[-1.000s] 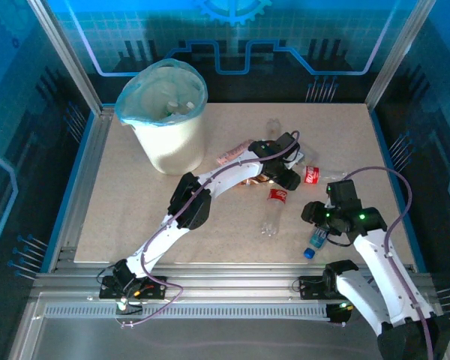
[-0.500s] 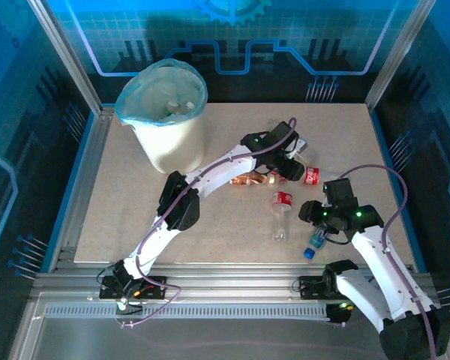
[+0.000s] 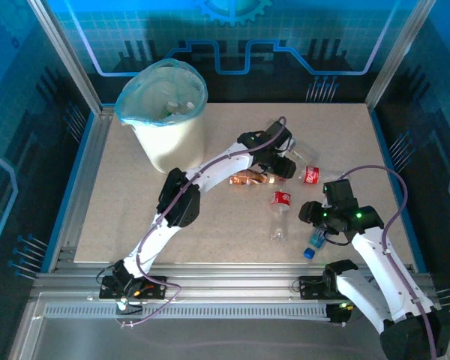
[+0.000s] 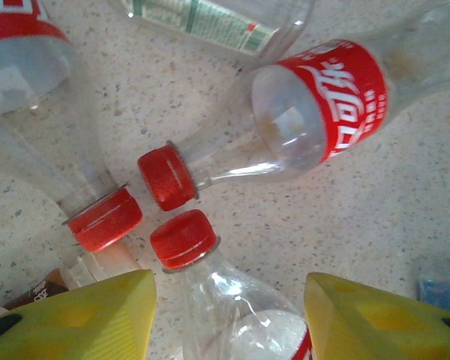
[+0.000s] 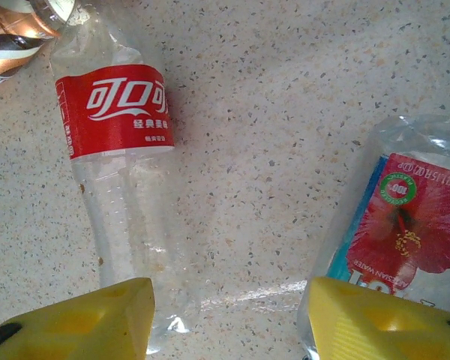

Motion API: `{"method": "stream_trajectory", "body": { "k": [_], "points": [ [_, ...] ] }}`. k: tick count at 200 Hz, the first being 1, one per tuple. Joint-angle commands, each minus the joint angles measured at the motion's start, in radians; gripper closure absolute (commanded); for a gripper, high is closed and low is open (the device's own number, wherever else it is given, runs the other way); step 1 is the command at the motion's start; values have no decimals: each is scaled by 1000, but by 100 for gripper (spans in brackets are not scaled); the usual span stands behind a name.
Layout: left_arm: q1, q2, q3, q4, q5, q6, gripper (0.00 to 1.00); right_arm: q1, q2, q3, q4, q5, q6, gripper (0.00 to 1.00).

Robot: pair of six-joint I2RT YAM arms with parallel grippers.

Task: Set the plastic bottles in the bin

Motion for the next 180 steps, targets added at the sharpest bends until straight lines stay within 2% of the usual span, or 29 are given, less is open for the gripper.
{"method": "stream_trajectory", "body": {
  "k": [1,63,84,180],
  "points": [
    [9,61,30,-42,27,-33,44,16,-11,-18,-4,16,18,43],
    [9,113,52,-50,66,-33,46,21,-3,-13,2,21,16,43],
    [9,122,54,-44,85,-29,51,20,1,-13,2,22,15,43],
    [-24,176,130,-67,101,17,50,31,11,-28,16,22,21,43]
  ]
}}
